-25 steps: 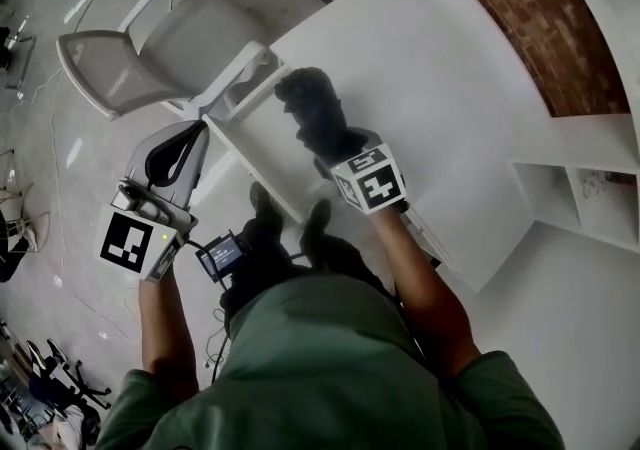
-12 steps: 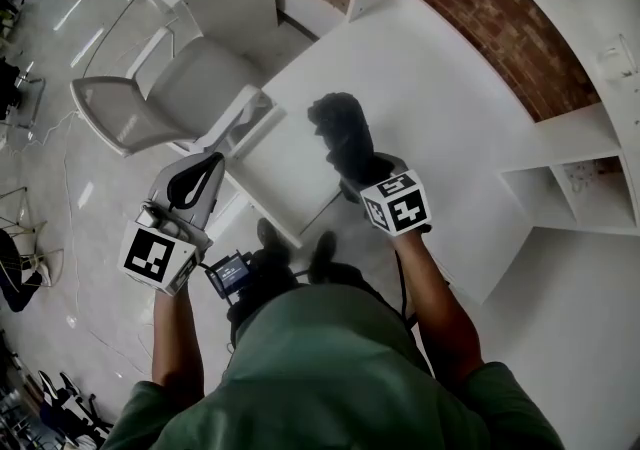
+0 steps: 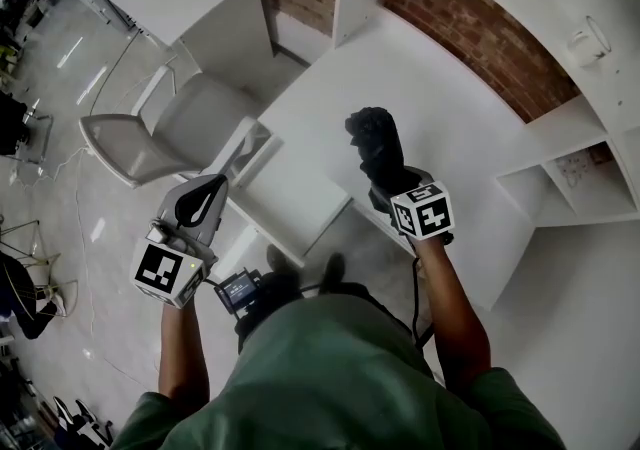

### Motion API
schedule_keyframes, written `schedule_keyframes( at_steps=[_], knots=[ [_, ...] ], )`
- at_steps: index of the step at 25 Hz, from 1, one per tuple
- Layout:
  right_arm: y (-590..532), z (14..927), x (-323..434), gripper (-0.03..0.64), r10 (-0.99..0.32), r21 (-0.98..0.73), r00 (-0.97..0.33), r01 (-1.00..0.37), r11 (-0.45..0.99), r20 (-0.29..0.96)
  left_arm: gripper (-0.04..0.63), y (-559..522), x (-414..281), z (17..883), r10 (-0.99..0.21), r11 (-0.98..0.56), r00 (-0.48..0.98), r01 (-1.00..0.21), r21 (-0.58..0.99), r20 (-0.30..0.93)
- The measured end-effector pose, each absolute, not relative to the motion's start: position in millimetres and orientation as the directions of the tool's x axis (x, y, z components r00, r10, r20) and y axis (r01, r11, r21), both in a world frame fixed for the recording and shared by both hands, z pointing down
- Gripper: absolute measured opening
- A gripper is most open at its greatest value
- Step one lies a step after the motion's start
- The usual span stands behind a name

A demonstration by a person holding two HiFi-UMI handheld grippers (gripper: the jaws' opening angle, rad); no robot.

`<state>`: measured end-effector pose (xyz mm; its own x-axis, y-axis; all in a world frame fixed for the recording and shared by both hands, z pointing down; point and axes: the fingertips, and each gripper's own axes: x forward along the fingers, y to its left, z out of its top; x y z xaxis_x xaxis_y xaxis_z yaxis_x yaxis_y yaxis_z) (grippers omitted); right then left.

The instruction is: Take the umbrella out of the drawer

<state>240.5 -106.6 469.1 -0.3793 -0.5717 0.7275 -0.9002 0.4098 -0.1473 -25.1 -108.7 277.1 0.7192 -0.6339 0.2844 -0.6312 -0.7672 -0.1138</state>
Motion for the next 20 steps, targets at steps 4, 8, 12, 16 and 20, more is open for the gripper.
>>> schedule_keyframes(
  at_steps=[4, 8, 12, 16, 20],
  knots=[
    [-101, 476, 275, 0.252, -0.577, -0.147, -0.349, -0.918, 0.367, 0.739, 0.003, -104, -17, 273, -0.631, -0.771, 0.717, -0.622, -0.136, 0.297],
    [-96, 490, 307, 0.252, -0.564, -0.150, -0.324, -0.931, 0.333, 0.760, 0.003, -98, -7, 267, -0.625, -0.777, 0.723, -0.610, -0.153, 0.295],
    [-87, 515, 336, 0.252, -0.532, -0.154, -0.299, -0.942, 0.299, 0.792, 0.003, -90, -3, 262, -0.630, -0.773, 0.715, -0.612, -0.164, 0.301],
    [-81, 540, 361, 0.252, -0.497, -0.148, -0.266, -0.953, 0.265, 0.826, 0.003, -81, -3, 260, -0.646, -0.761, 0.700, -0.625, -0.176, 0.306],
    [-74, 567, 382, 0.252, -0.454, -0.154, -0.247, -0.961, 0.232, 0.856, 0.003, -72, -7, 256, -0.661, -0.746, 0.683, -0.640, -0.183, 0.310]
  ],
)
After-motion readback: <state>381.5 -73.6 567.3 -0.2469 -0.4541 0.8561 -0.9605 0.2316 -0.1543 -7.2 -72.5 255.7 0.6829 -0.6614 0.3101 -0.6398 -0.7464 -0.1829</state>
